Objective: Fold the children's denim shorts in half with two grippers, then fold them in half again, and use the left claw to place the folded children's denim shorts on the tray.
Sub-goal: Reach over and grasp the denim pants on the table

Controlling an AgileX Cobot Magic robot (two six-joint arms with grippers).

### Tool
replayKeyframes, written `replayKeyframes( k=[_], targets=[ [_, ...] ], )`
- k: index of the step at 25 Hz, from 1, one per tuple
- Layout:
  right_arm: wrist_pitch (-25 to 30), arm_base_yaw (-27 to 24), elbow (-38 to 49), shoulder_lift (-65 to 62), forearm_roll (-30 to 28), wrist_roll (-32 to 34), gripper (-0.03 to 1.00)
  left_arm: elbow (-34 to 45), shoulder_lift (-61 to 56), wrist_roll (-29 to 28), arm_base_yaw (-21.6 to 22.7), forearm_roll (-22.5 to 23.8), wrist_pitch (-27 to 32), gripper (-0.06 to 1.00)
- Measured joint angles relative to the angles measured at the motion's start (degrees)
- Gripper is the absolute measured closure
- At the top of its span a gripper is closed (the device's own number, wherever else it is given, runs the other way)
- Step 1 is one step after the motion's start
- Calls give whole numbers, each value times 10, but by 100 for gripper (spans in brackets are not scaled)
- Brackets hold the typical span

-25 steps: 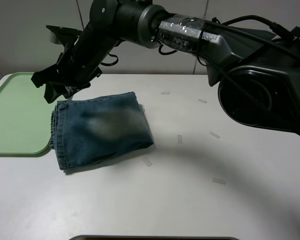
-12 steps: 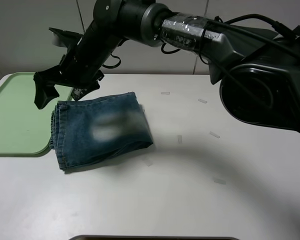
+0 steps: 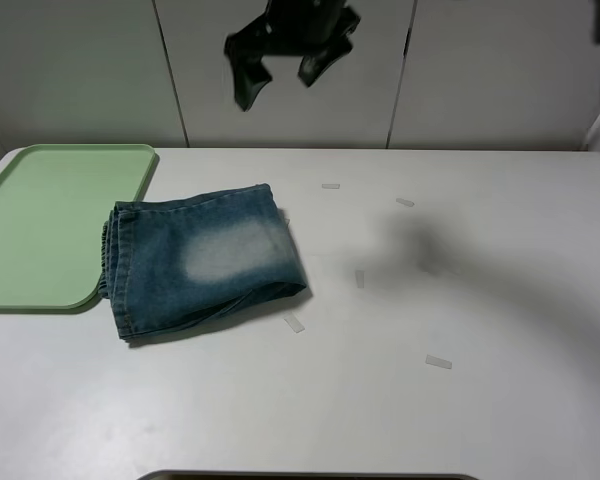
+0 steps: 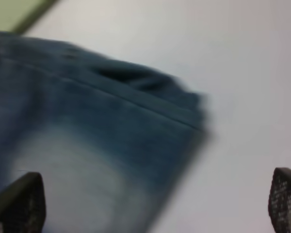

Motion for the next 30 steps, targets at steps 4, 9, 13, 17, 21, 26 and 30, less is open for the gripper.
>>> replayKeyframes(
  k=[4, 9, 13, 17, 21, 26, 30],
  targets=[
    [28, -24, 0, -63, -80, 44, 27, 0, 0, 0, 0, 0, 0, -3],
    [32, -86, 121, -235, -122, 93, 27, 0, 0, 0, 0, 3, 0, -3],
    [32, -111, 210, -312, -138, 104, 27, 0, 0, 0, 0, 3, 0, -3],
    [-20, -153, 397, -468, -150, 108, 27, 0, 0, 0, 0, 3, 0, -3],
    [-53, -167, 472, -546, -150, 110, 27, 0, 0, 0, 0, 3, 0, -3],
    [-106, -224, 651, -744, -150, 110, 27, 0, 0, 0, 0, 3, 0, -3],
    [-118, -272, 721, -866, -150, 110, 27, 0, 0, 0, 0, 3, 0, -3]
  ],
)
